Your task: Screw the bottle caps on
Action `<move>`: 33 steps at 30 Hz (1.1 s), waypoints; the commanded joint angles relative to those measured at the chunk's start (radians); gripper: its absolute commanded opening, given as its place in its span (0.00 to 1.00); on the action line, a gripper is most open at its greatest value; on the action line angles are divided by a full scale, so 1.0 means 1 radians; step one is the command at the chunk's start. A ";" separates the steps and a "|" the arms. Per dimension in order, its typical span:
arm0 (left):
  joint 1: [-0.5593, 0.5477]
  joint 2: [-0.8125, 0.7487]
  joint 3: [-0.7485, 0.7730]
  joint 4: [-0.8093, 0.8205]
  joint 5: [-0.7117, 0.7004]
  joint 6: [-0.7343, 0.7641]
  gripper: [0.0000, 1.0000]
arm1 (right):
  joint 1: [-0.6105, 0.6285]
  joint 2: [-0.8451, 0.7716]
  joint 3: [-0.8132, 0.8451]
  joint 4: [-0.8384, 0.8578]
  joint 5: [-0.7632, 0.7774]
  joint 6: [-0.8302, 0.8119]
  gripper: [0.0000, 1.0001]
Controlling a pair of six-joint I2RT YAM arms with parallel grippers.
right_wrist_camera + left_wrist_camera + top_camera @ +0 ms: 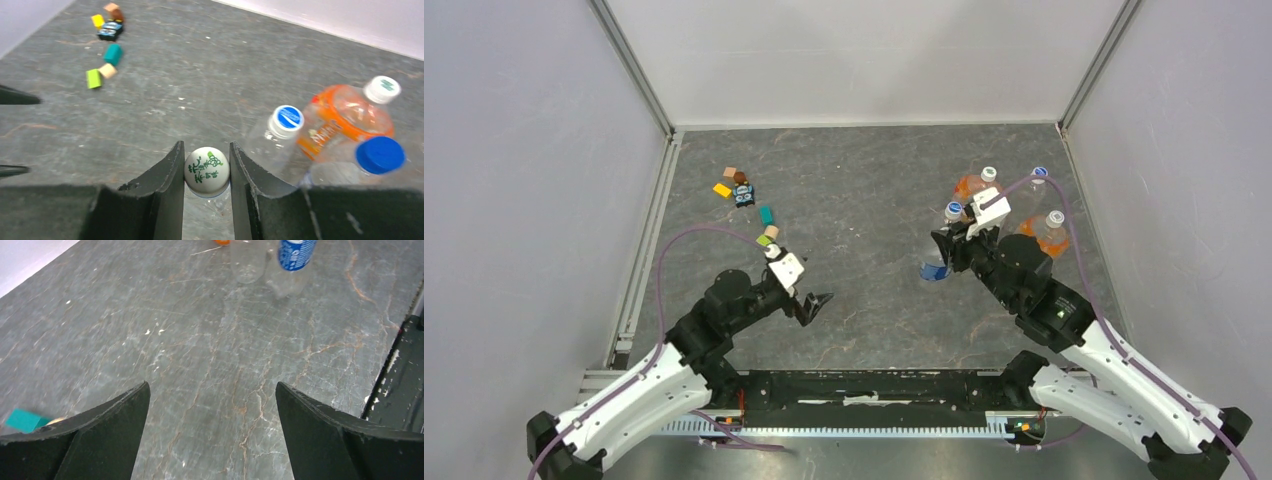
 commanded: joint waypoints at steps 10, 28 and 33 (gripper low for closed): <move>0.000 -0.285 -0.075 -0.143 -0.312 -0.180 1.00 | -0.232 -0.017 -0.044 0.020 -0.069 -0.039 0.00; 0.000 -0.226 -0.059 -0.136 -0.326 -0.188 1.00 | -0.293 -0.056 -0.130 0.060 -0.132 -0.023 0.19; 0.000 -0.221 -0.058 -0.135 -0.317 -0.186 1.00 | -0.292 -0.053 -0.110 0.039 -0.142 -0.037 0.35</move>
